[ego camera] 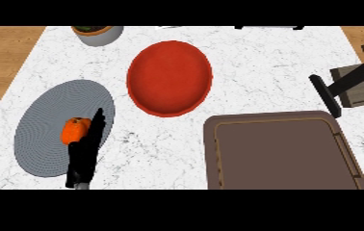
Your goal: Pick the croissant from the tray and place it in the tiered basket
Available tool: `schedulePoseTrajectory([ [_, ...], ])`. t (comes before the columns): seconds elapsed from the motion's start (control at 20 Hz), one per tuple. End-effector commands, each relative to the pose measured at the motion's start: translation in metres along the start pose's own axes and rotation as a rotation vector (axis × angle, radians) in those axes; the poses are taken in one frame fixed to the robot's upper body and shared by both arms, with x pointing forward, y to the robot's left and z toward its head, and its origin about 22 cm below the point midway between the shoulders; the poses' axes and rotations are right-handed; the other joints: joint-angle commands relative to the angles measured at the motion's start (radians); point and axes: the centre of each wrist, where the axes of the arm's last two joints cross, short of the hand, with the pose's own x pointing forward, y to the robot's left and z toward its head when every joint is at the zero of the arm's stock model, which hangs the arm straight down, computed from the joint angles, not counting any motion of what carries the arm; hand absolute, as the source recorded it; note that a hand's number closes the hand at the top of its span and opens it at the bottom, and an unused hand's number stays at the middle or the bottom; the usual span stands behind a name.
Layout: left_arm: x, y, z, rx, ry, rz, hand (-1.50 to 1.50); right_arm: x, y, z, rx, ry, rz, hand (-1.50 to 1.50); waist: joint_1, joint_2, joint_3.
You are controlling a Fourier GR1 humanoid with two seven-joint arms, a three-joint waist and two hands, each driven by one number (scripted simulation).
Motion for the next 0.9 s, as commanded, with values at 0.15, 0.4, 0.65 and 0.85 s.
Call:
schedulePoseTrajectory([
  [0.15, 0.002, 0.008, -0.001, 0.013, 0.014, 0.000, 0.00, -0.011, -0.009, -0.014, -0.025, -0.036, -0.320, -1.50, -0.003, 0.000, -0.001],
  [0.4, -0.003, 0.012, -0.003, 0.015, 0.024, -0.020, 0.00, -0.009, -0.020, -0.006, -0.193, -0.096, -0.421, -1.50, -0.017, -0.004, -0.003],
  [0.65, -0.007, 0.006, 0.005, 0.041, 0.043, 0.002, 0.00, -0.016, -0.078, -0.009, -0.461, -0.044, -0.437, -1.50, -0.037, -0.012, -0.004],
  [0.85, -0.010, 0.019, 0.009, 0.056, 0.072, -0.001, 0.00, -0.019, -0.147, 0.006, -0.532, 0.034, -0.475, -1.50, -0.058, -0.021, -0.005],
])
